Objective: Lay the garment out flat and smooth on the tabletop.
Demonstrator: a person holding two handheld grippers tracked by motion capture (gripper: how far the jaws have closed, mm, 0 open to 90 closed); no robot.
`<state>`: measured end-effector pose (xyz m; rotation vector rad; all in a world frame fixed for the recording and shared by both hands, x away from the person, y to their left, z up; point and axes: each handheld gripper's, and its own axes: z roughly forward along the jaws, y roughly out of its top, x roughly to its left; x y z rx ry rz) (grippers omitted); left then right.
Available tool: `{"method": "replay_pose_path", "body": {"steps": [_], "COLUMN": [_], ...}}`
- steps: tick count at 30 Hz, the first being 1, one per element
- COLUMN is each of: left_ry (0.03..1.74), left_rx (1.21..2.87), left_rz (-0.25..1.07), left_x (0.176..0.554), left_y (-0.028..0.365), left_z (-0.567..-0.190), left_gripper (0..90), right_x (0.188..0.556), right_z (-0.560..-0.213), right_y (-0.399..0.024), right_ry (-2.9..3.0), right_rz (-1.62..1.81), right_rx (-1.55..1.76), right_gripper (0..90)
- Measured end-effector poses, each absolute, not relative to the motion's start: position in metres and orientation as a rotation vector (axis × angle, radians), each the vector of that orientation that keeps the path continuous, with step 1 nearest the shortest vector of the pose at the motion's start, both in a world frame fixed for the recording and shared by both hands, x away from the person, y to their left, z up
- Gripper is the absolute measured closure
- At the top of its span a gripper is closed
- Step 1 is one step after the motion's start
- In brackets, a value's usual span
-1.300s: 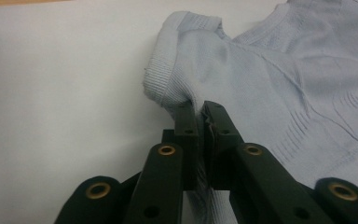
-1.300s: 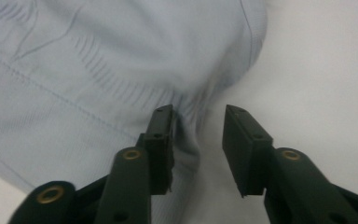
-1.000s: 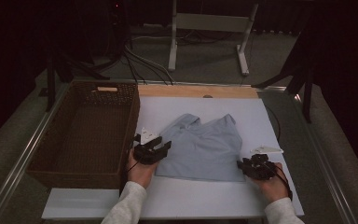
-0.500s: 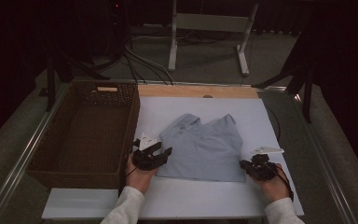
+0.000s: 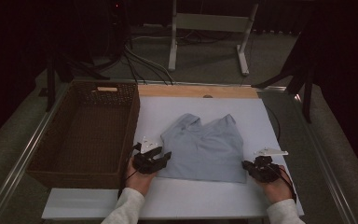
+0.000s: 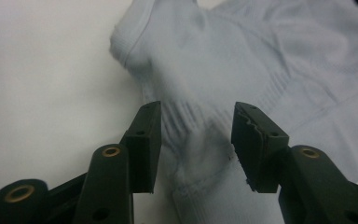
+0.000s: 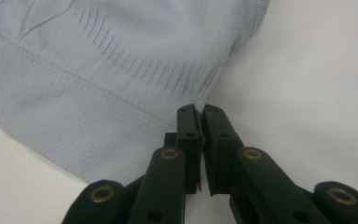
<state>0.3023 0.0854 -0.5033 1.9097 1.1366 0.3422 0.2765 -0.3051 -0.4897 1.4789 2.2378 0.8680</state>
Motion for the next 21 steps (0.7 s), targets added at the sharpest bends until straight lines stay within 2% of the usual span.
{"method": "replay_pose_path", "body": {"steps": [4,9,11,21], "left_ry": [1.140,1.112,1.103,1.119], "left_rx": [1.938,1.977,1.985,1.993], "left_rz": [0.322,0.319,0.312,0.351], "left_x": [0.3016,0.3001,0.3001,0.3000], "left_y": [0.0834,0.0798,0.0797,0.0819], "left_z": [-0.5067,-0.5077,-0.5076,-0.5056], "left_gripper": [57.3,80.2,86.2,89.5], "right_x": [0.2744,0.2716,0.2706,0.2671], "right_z": [-0.4890,-0.4883,-0.4883,-0.4878], "right_y": [-0.3073,-0.3092,-0.3103,-0.3094], "right_ry": [2.235,2.230,2.230,2.236], "right_rz": [0.872,0.873,0.869,0.880], "right_rx": [1.480,1.475,1.478,1.470], "right_gripper": [86.2,86.2,86.3,86.2]}}
